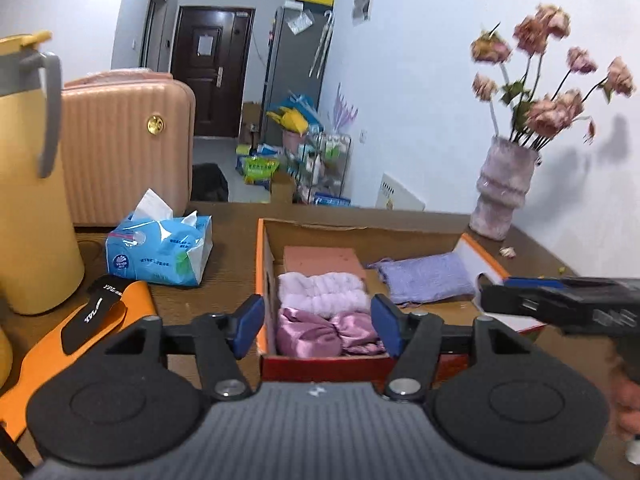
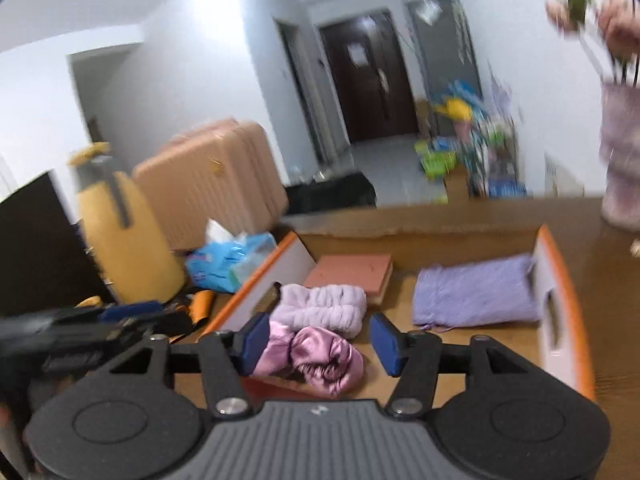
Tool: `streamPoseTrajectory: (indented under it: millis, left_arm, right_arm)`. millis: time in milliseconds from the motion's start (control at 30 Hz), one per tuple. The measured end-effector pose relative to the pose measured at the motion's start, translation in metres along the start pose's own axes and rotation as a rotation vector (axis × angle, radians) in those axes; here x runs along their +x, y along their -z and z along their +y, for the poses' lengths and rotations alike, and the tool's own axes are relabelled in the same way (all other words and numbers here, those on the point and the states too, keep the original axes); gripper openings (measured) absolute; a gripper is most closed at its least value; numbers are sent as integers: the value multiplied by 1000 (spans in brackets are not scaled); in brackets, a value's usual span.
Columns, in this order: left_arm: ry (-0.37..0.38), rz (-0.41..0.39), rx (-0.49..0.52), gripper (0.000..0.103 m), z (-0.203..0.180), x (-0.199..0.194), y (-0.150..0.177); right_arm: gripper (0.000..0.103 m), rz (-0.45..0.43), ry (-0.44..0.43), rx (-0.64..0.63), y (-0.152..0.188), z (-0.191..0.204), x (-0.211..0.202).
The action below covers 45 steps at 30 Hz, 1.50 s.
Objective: Organize soft objects
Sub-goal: 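Grasp the white-and-yellow plush toy with the right gripper, then carry the plush toy into the box and open the right gripper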
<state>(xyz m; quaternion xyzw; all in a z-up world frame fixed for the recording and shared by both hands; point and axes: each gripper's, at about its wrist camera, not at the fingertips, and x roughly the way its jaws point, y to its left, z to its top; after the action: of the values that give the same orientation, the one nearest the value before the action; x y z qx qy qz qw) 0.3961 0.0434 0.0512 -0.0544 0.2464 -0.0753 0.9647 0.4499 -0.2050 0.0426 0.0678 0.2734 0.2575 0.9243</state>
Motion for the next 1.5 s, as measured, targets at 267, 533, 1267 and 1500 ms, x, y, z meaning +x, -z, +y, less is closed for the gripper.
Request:
streamPoseTrajectory:
  millis: [267, 533, 1267, 1500]
  left_arm:
    - [60, -31, 26, 72, -41, -62, 32]
    - [122, 2, 80, 80, -106, -87, 71]
    - [183, 189, 43, 63, -139, 17, 76]
    - [271, 250, 1, 49, -136, 59, 74]
  right_arm:
    - [65, -154, 37, -35, 79, -16, -136]
    - [65, -122, 147, 100, 141, -48, -181]
    - [57, -111, 215, 205, 148, -82, -135]
    - [47, -31, 140, 269, 138, -94, -90]
